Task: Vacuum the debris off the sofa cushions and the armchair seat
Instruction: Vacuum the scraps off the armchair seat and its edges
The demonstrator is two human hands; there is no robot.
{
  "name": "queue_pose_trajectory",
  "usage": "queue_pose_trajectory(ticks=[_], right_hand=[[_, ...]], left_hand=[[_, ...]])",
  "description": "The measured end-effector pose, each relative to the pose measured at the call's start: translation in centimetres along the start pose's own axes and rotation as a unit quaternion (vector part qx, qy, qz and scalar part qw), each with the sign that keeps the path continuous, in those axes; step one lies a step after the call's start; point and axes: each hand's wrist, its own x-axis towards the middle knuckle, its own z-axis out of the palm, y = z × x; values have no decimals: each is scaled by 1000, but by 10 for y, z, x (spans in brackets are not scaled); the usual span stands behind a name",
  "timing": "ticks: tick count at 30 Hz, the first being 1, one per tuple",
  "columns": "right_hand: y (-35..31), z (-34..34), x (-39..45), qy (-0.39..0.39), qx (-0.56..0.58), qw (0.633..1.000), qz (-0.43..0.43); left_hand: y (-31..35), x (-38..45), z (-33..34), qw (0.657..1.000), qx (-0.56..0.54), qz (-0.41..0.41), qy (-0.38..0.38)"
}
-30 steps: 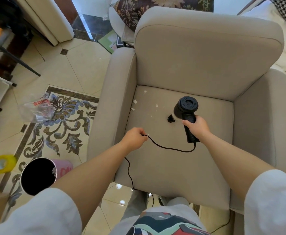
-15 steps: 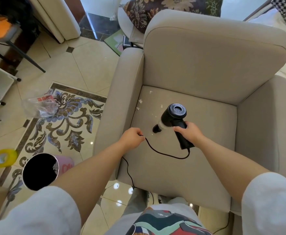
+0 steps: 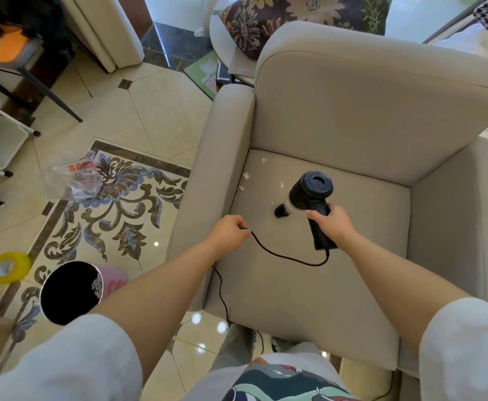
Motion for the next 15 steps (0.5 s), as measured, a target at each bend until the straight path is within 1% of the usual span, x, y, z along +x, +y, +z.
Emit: queue_pose_trajectory(ticks=[3,7,15], right_hand=[[-8,-6,11,50,49,997,10],[-21,-12,29,88,85,992,17],[-43,-4,61,84,86,993,8]], left_hand=[[8,5,-7,1000,5,13,20],[16,15,-17,999,-7,17,40],[20,37,-27,998,-9,15,63]])
